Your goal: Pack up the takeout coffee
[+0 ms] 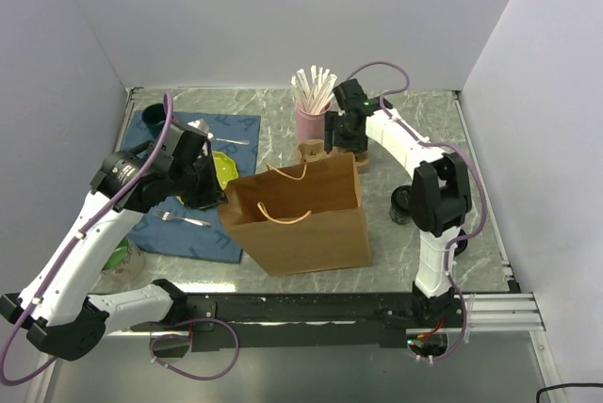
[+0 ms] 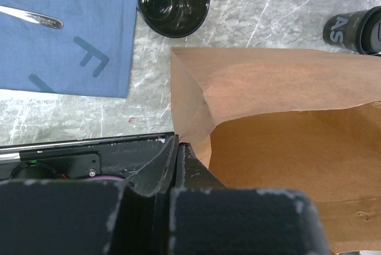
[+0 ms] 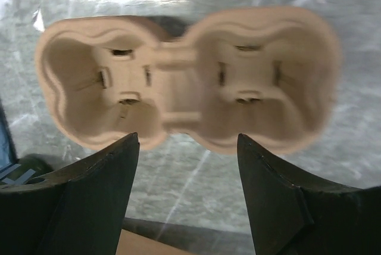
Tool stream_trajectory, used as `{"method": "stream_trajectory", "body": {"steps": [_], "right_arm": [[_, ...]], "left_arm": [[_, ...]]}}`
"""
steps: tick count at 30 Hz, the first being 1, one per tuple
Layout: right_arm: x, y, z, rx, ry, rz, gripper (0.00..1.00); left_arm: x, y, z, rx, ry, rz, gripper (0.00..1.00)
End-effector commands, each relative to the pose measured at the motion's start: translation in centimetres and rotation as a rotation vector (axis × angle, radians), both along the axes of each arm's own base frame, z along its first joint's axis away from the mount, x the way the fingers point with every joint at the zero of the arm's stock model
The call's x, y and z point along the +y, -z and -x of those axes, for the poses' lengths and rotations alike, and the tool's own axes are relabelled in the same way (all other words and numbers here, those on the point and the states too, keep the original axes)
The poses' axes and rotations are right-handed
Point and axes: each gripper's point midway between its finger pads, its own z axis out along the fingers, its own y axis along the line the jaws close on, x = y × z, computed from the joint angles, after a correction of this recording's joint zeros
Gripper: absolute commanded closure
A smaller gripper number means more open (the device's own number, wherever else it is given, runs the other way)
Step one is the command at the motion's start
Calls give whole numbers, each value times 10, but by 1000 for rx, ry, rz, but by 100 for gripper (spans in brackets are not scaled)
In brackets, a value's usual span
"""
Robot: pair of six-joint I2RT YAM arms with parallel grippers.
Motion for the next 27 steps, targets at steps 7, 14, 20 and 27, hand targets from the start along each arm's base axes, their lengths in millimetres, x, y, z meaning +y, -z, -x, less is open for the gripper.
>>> {"method": "stream_trajectory", "body": {"steps": [7, 14, 20, 27], "right_arm": [[28, -20, -35, -121, -23, -68, 25], [26, -9, -42, -113, -28, -26, 25], [24, 4, -46, -83, -32, 4, 25], [26, 16, -48, -73, -28, 19, 27]], "left_arm": [[-1, -29, 2, -55, 23, 49, 99], [-12, -14, 13, 7, 49, 110, 99], [-9, -5, 17, 9, 38, 110, 98], [-9, 1, 17, 25, 31, 107, 96]]}}
